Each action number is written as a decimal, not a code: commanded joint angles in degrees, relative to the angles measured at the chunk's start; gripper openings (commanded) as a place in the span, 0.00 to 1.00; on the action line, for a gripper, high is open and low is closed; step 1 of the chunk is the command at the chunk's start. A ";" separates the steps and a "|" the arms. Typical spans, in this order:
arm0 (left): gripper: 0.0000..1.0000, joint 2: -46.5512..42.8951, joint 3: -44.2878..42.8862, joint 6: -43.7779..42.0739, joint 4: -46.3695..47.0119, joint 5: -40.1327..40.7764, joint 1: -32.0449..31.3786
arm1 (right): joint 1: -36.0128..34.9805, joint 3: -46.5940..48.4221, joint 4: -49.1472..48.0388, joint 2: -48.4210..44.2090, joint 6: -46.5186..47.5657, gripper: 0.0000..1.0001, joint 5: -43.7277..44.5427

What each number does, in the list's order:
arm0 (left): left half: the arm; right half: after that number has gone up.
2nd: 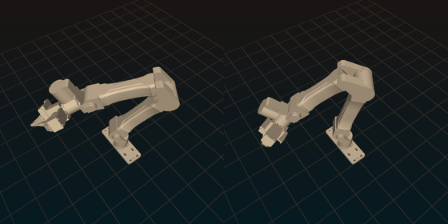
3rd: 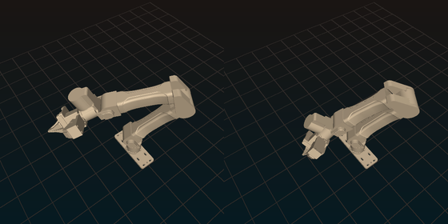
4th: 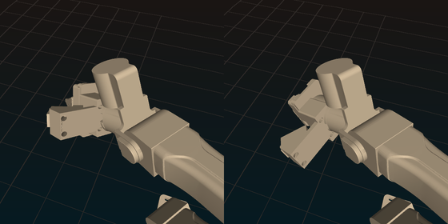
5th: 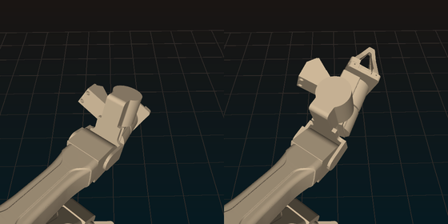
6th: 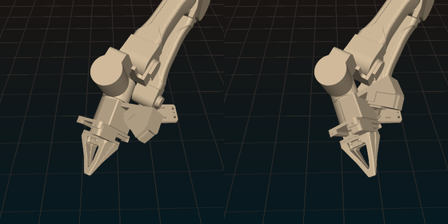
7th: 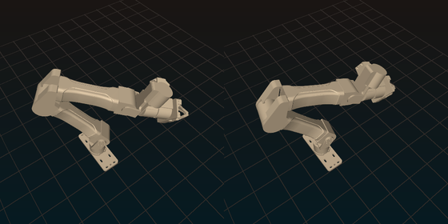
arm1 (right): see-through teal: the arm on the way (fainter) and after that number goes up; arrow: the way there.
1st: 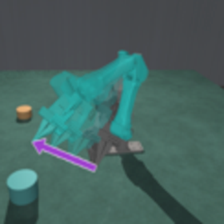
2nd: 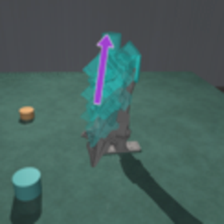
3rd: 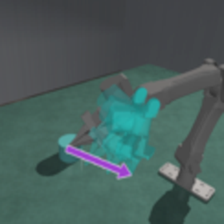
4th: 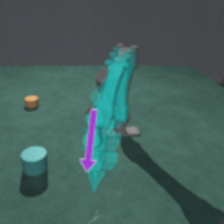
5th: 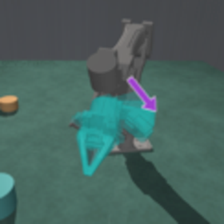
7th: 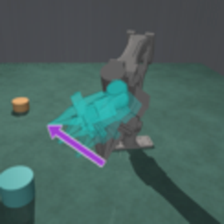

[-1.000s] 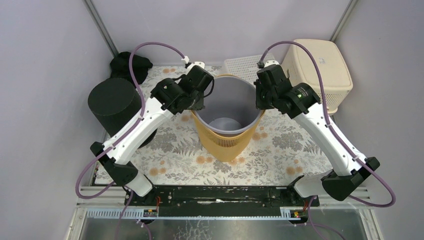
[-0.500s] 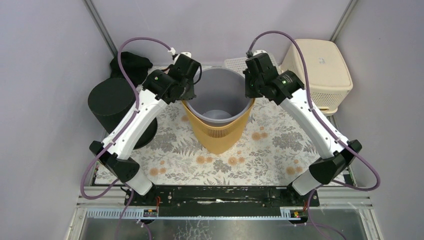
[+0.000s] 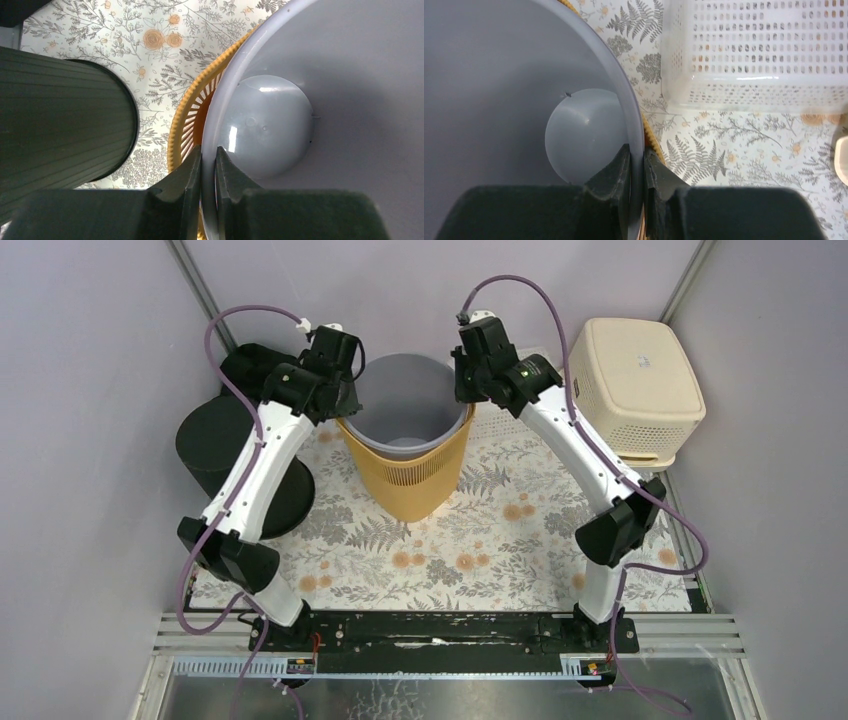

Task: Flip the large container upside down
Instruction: Pick up the container from the container, then place the container at the center of the board.

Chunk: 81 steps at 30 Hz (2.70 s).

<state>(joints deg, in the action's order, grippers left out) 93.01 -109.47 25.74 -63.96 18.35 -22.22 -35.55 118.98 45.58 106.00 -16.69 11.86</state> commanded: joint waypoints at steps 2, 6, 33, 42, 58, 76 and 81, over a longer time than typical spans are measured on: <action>0.10 1.26 -5.99 -1.73 10.45 -3.97 1.33 | -1.19 8.80 -3.88 3.45 2.49 0.00 -6.30; 0.09 2.19 -14.45 -1.80 6.73 -4.73 1.60 | -1.19 14.00 -2.74 2.57 1.86 0.00 -8.25; 0.07 -15.42 -14.74 0.72 21.64 -23.83 1.57 | -1.19 -4.71 -24.85 -28.43 -2.75 0.00 -14.11; 0.06 -14.04 -14.17 1.68 26.40 -33.02 1.55 | -1.23 -4.22 -24.80 -31.62 -1.66 0.00 -14.15; 0.03 -8.52 -13.19 3.81 33.29 -40.69 0.78 | -1.23 -0.13 -20.83 -32.14 3.73 0.00 -9.08; 0.02 -2.16 -16.61 2.08 33.99 -39.35 -6.00 | -1.19 2.31 -18.66 -33.26 5.09 0.00 -8.44; 0.01 -0.92 -15.51 0.97 33.99 -38.37 -8.21 | -1.20 1.46 -18.25 -33.81 5.10 0.00 -8.17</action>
<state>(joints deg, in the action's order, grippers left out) 90.39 -124.44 27.49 -34.15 -14.13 -27.11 -34.92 118.87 31.73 73.28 -10.02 16.67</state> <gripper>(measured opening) 0.184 0.167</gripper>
